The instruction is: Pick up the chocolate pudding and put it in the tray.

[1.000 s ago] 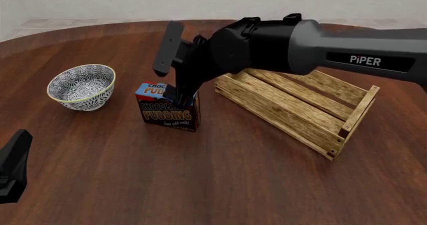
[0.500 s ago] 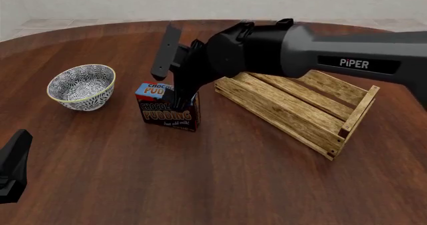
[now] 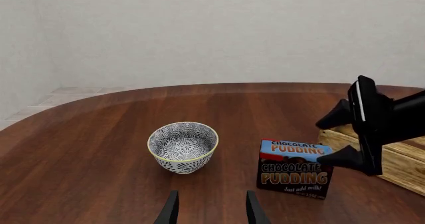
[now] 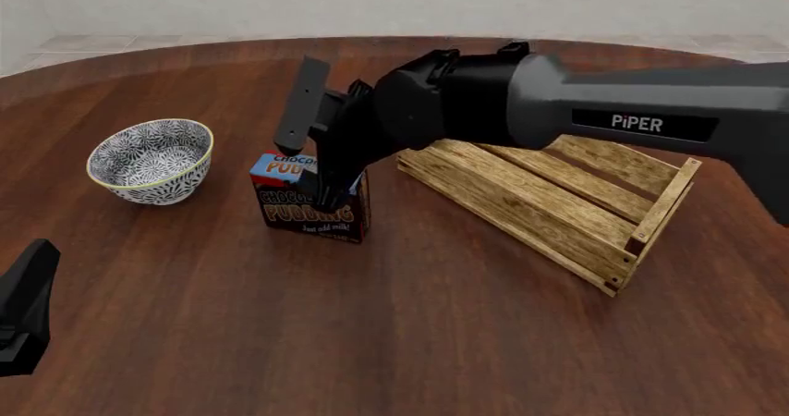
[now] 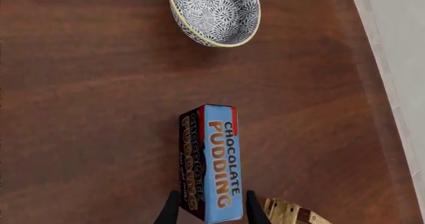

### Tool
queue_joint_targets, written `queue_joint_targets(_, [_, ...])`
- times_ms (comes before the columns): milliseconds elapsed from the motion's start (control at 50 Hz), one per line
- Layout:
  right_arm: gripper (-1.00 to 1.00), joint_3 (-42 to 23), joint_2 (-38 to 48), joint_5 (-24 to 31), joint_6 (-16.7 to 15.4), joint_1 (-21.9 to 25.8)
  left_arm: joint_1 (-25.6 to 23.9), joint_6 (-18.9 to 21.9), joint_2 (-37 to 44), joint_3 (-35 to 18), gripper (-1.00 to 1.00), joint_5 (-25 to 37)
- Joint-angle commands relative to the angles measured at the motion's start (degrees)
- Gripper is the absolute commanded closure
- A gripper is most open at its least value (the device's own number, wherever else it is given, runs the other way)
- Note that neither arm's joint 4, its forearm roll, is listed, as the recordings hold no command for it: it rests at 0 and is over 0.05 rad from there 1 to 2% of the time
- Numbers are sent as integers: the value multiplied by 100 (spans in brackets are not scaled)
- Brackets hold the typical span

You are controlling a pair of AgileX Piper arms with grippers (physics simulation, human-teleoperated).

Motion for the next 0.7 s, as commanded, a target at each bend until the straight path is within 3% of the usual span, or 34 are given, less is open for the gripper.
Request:
queue_joint_targets(20, [-100,-25,91,-16,24,19,0,0,0,0,-100,0])
queue_joint_targets(700, [-100,-320,296,65,-10,-71,0,0,0,0,-100,0])
